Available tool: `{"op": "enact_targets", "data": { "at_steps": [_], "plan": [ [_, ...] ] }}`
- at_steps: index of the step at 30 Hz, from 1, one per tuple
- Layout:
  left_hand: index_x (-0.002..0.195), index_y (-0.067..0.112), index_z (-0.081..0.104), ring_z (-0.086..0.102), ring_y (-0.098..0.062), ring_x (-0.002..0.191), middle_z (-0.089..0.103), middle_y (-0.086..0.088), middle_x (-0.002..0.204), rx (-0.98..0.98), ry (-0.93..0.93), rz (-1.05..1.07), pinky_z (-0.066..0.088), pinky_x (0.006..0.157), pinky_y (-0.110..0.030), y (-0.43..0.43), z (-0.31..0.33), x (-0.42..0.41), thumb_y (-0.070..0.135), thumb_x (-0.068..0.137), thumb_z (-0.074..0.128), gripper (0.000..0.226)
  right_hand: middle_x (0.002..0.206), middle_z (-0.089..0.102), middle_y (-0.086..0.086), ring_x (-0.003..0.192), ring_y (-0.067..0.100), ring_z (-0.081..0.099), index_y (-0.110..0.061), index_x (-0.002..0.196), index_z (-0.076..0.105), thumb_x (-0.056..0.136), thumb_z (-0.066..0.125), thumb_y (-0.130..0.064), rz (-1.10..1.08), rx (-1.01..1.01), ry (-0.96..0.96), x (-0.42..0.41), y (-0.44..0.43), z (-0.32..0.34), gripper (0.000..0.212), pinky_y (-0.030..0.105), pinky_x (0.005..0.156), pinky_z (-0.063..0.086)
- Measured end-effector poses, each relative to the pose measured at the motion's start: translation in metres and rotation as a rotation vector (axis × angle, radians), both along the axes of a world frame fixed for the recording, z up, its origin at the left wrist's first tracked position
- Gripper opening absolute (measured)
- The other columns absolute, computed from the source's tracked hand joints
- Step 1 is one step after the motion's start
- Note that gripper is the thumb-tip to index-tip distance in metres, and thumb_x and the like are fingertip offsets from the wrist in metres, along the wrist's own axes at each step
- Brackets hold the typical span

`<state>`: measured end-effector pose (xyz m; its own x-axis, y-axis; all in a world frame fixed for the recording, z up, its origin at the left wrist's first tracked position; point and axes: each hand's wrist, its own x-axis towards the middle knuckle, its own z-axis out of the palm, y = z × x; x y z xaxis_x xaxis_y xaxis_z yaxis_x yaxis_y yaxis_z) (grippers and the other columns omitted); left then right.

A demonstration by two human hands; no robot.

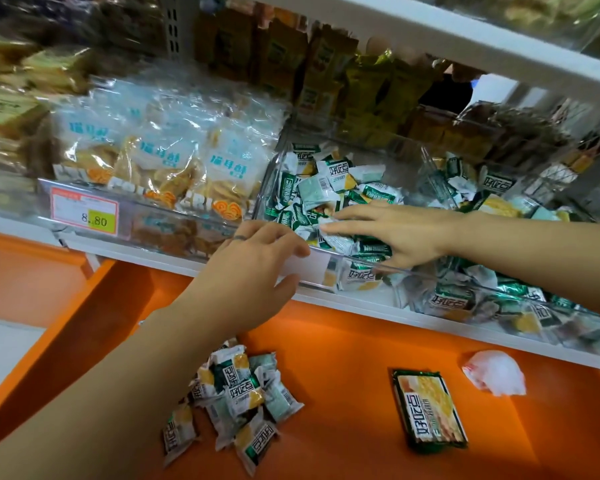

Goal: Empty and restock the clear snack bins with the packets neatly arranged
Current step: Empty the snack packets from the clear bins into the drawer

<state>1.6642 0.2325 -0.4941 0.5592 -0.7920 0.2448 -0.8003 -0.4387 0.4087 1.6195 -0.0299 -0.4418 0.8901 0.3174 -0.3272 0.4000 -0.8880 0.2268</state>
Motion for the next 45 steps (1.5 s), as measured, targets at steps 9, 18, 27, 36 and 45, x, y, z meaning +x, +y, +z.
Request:
{"op": "enact_targets", "data": {
  "at_steps": [9,18,27,36,45],
  "plan": [
    [0.124,0.025,0.056,0.039,-0.018,0.123,0.051,0.006,0.129,-0.044,0.003,-0.006,0.044,0.094,-0.038,0.005,0.002,0.005,0.022,0.09,0.058,0.034,0.138,0.03,0.006,0.121,0.023,0.04,-0.029,0.145,0.029,0.072,0.081,-0.03,-0.16,0.06,0.09,0.013,0.009,-0.01,0.089,0.035,0.095,0.041],
    [0.124,0.025,0.057,0.043,-0.014,0.12,0.051,0.009,0.129,-0.067,0.006,-0.009,0.046,0.09,-0.034,0.008,0.005,0.005,0.02,0.091,0.057,0.033,0.114,0.047,0.006,0.103,0.023,0.049,-0.019,0.117,0.054,0.072,0.079,-0.017,-0.26,0.311,-0.048,0.001,0.001,-0.002,0.052,0.034,0.087,0.042],
    [0.122,0.023,0.059,0.047,-0.014,0.117,0.052,0.007,0.128,-0.09,0.005,-0.012,0.047,0.088,-0.034,0.013,0.008,0.0,0.019,0.09,0.059,0.032,0.138,0.035,0.007,0.127,0.021,0.035,-0.028,0.15,0.018,0.075,0.08,-0.026,-0.338,0.305,0.01,0.004,0.017,-0.006,0.098,0.029,0.104,0.032],
    [0.128,0.027,0.054,0.044,-0.011,0.122,0.049,0.01,0.131,-0.073,0.025,-0.005,0.043,0.092,-0.029,0.014,0.008,0.006,0.023,0.093,0.055,0.035,0.144,0.03,0.01,0.135,0.027,0.029,-0.027,0.145,0.029,0.069,0.084,-0.023,-0.342,0.208,0.205,0.034,0.033,-0.008,0.094,0.037,0.112,0.029],
    [0.128,0.027,0.054,0.044,-0.011,0.121,0.049,0.01,0.131,-0.081,0.018,-0.006,0.044,0.092,-0.03,0.013,0.006,0.006,0.023,0.093,0.055,0.034,0.137,0.033,0.004,0.126,0.017,0.034,-0.025,0.134,0.047,0.072,0.082,-0.03,-0.408,0.308,0.246,0.019,0.027,-0.011,0.071,0.016,0.098,0.025]
  ]
}}
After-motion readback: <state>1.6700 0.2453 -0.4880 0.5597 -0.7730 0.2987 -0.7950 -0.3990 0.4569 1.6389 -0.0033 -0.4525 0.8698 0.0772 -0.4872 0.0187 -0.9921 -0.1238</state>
